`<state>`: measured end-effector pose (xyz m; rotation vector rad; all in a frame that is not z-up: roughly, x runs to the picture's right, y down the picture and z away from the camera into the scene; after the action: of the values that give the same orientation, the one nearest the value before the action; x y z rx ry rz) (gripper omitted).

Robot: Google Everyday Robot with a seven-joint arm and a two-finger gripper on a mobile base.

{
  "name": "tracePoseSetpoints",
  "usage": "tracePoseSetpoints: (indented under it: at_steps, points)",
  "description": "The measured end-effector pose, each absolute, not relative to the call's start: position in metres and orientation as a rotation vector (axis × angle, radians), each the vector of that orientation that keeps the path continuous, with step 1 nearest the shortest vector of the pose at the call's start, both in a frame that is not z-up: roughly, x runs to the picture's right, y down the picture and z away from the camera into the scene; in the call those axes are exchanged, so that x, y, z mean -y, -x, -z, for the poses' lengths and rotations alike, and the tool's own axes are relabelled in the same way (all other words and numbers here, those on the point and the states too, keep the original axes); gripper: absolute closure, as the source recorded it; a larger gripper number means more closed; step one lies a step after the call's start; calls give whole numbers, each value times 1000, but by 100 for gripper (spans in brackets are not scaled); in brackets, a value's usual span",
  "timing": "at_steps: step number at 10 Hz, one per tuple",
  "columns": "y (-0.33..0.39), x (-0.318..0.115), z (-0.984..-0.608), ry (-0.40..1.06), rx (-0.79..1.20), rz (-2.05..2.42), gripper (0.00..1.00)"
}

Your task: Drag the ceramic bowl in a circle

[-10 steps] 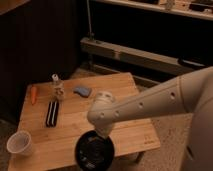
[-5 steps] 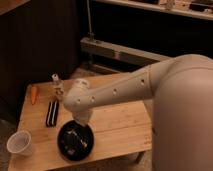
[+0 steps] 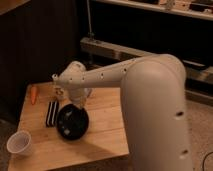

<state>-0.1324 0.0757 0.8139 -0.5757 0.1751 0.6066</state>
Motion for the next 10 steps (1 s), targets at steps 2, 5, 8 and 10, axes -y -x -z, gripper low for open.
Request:
tracePoseSetpoints:
  at_steps: [2,5,8,10]
  points:
    - [108,-71,-839,588,-236,-650,86]
    - [36,-85,-859,603,-349,-736,86]
    - [-41,-105,-857,598,-439,-810,86]
    - [-90,-126,-848,585,-491,-843,86]
